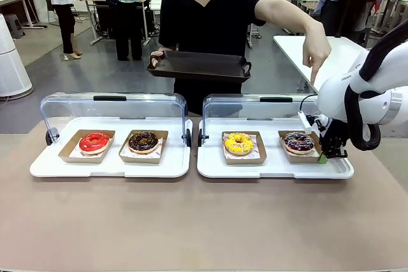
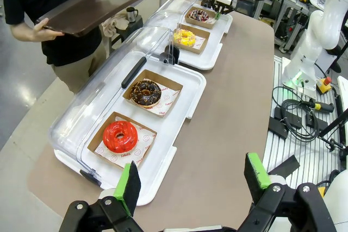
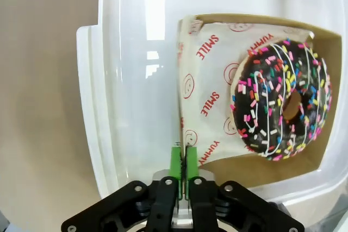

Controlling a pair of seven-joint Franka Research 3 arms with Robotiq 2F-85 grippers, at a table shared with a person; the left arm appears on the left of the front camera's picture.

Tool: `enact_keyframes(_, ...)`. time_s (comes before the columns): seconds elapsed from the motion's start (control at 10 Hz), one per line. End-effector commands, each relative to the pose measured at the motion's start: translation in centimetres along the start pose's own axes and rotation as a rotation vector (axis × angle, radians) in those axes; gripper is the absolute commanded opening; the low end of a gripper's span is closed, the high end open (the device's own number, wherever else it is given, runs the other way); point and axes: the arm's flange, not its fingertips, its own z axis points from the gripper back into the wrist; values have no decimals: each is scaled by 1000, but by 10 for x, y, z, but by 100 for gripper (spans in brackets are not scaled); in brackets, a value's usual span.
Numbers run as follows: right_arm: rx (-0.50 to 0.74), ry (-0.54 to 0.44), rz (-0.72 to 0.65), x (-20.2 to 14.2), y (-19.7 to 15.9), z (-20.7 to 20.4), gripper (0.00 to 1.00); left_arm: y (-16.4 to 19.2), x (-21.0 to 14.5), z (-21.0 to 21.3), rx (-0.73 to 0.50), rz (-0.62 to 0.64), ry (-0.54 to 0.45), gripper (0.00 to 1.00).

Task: Provide the desired donut to the person.
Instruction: Pick up and lift the Paper togo box containing the Donut pointed at by the person.

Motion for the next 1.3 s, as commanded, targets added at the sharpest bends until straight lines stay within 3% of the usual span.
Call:
enact_keyframes(0.0,-14,-18,11,-2,0,-6,0,-1,0,1,-4,-7,-15,100)
enact_keyframes(0.3,-14,-16,26,6,13,11,0,-1,0,1,-4,-7,-15,100)
enact_keyframes(0.7,66,59,-4,42,78,119,0,-1,0,1,-4,-7,-15,100)
enact_keyframes(0.9,31,95,25,59,112,183,0,-1,0,1,-4,-7,-15,100)
enact_keyframes(1.2,-35,120,28,83,131,264,0,-1,0,1,-4,-7,-15,100)
